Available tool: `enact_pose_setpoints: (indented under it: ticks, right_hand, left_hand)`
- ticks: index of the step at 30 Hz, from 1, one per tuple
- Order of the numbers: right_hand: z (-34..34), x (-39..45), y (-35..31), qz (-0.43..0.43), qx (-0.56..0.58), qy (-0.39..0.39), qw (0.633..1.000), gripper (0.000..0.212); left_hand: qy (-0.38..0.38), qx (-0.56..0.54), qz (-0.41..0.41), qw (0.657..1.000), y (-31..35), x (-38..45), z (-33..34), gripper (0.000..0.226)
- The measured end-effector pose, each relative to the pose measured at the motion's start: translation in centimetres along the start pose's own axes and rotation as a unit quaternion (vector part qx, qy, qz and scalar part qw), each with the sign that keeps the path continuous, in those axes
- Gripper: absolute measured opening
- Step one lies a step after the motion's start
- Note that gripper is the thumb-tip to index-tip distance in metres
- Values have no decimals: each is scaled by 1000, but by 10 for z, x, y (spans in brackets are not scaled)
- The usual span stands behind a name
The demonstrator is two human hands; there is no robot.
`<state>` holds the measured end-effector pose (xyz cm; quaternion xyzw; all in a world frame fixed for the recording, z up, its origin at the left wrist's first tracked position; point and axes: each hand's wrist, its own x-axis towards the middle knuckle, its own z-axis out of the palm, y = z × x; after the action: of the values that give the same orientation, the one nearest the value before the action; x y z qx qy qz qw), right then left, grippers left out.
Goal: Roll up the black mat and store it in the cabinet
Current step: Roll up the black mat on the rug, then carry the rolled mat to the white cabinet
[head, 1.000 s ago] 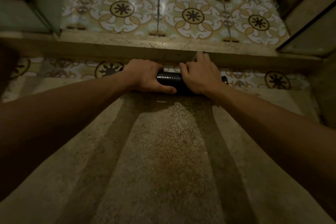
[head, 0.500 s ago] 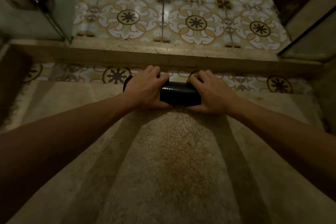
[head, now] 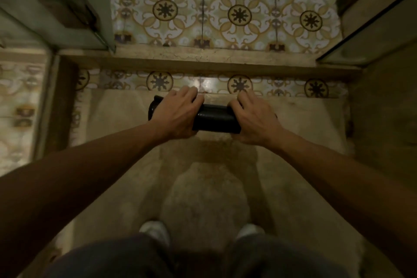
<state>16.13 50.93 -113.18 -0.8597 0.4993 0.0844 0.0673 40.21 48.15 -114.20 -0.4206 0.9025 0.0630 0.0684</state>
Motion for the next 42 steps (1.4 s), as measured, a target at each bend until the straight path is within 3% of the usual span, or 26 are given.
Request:
enact_pose_setpoints:
  ticks: [9, 15, 20, 32, 42]
  right_hand:
    - [-216, -107, -46, 24, 59, -85, 994, 68]
    - [-371, -166, -49, 43, 80, -85, 992, 64]
    - [-455, -216, -87, 16, 94, -114, 989, 64]
    - [-575, -272, -77, 0, 93, -118, 989, 67]
    - [-618, -227, -22, -43, 68, -95, 992, 70]
  left_hand:
    - [-46, -19, -1, 999, 59, -94, -216, 66]
    - [-93, -43, -10, 995, 93, -123, -382, 64]
    - [-124, -49, -12, 991, 117, -189, -469, 64]
    - [-123, -58, -46, 990, 165, -214, -598, 65]
    - [-101, -62, -94, 988, 146, -168, -639, 68]
